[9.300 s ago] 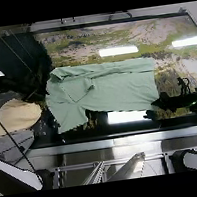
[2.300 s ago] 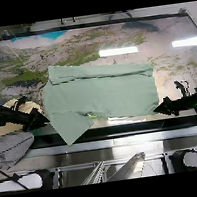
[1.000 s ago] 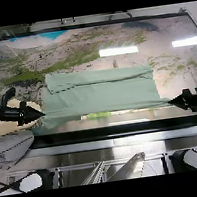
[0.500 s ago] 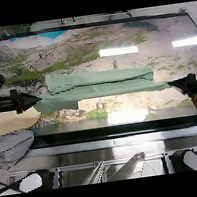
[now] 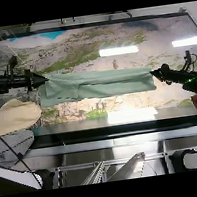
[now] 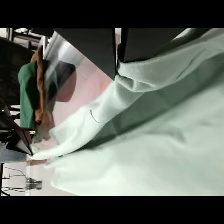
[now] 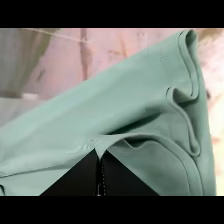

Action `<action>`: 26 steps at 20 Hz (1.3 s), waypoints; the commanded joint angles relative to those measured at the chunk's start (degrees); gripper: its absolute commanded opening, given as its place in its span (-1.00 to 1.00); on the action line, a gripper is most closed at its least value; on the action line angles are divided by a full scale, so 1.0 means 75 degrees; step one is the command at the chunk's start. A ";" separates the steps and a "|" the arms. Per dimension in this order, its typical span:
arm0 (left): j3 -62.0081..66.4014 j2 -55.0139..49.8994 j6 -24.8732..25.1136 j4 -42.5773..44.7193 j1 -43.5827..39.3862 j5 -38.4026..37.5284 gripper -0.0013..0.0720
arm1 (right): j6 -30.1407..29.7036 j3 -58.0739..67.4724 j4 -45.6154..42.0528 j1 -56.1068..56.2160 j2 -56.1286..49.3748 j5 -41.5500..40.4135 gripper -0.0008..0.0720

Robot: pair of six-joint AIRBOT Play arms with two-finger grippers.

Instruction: Fold the shirts.

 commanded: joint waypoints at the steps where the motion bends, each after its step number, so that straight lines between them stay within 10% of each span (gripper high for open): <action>1: 0.1288 -0.1527 -0.0195 -0.0006 -0.0122 -0.0032 -0.93 | -0.0219 0.0644 0.0140 0.0277 -0.1102 -0.0495 -0.94; 7: 0.2949 -0.2926 -0.0752 -0.0099 -0.0131 -0.0973 -0.91 | -0.0216 0.0694 -0.0699 0.0280 -0.1253 -0.0740 -0.91; 11: 0.4033 -0.2984 -0.1428 -0.0085 -0.0073 -0.1880 1.00 | -0.0085 0.1230 -0.2101 0.0105 -0.0892 -0.0137 0.03; 14: 0.4654 -0.2903 -0.2022 -0.0099 0.0087 -0.2299 0.95 | 0.1705 0.1784 -0.4086 -0.0149 -0.0501 -0.0259 0.76; 19: 0.3407 -0.2107 -0.2066 -0.0108 0.0367 -0.1856 0.91 | 0.2996 0.2183 -0.4645 -0.0216 -0.1017 0.0615 0.78; 21: 0.3308 -0.2031 -0.2057 -0.0169 0.0280 -0.2060 -0.55 | 0.2999 0.2270 -0.4543 -0.0122 -0.1320 0.0903 0.77; 22: 0.3311 -0.2034 -0.2011 -0.0443 0.0195 -0.2116 -0.97 | 0.2996 0.2323 -0.4412 -0.0079 -0.1475 0.1099 0.76; 26: 0.3614 -0.2034 -0.1920 -0.0799 -0.0443 -0.2034 -0.98 | 0.2818 0.2538 -0.3652 0.0204 -0.1897 0.1268 0.60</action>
